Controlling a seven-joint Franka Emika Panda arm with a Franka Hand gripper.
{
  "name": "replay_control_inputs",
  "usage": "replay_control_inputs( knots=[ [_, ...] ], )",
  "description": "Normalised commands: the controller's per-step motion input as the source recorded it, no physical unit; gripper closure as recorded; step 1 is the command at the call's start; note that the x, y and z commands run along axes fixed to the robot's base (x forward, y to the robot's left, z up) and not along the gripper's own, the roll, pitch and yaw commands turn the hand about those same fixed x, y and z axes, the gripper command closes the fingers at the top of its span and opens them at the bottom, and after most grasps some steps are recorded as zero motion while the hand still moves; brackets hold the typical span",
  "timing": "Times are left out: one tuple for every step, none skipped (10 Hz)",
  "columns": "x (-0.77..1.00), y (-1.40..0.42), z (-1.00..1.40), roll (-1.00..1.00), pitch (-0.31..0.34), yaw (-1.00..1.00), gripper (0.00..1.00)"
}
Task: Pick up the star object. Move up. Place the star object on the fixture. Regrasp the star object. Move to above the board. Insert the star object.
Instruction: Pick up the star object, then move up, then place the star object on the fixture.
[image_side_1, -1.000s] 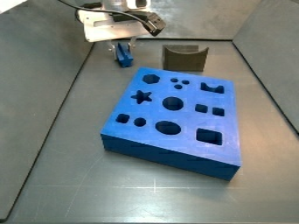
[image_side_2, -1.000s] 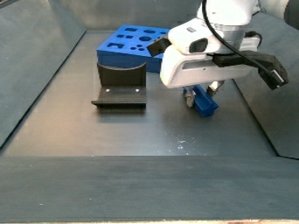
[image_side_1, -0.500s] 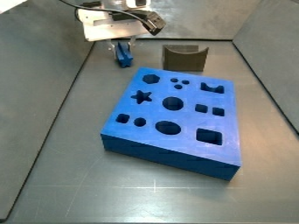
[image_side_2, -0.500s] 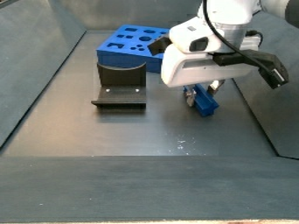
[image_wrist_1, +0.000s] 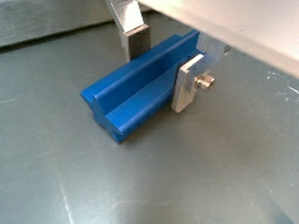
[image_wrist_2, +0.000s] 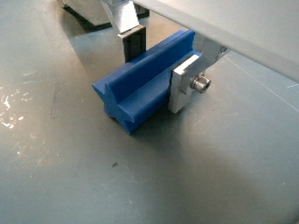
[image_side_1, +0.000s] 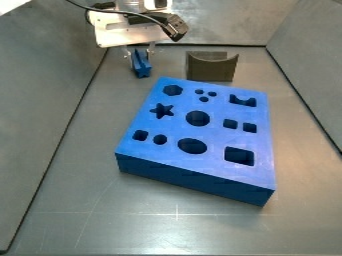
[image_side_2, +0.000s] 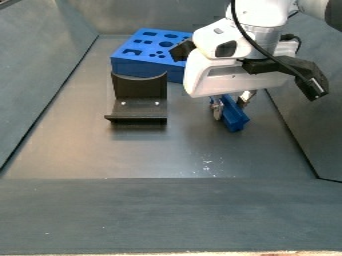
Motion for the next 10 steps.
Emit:
replay_control_inputs(
  knots=[
    [0.0,0.0,0.0,0.0,0.0,0.0,1.0],
    [0.0,0.0,0.0,0.0,0.0,0.0,1.0],
    [0.0,0.0,1.0,0.0,0.0,0.0,1.0],
    [-0.03,-0.05,0.94,-0.01,0.033,0.03,1.0],
    [-0.03,-0.04,0.88,-0.01,0.051,0.03,1.0],
    [-0.02,-0.03,0.74,0.0,0.062,0.03,1.0],
    [-0.02,-0.01,0.62,0.01,0.065,0.03,1.0],
    [-0.02,0.0,0.44,0.03,0.064,0.02,1.0],
    [-0.02,0.0,0.31,0.04,0.063,0.02,1.0],
    [0.0,0.0,1.0,0.0,0.0,0.0,1.0]
  ],
)
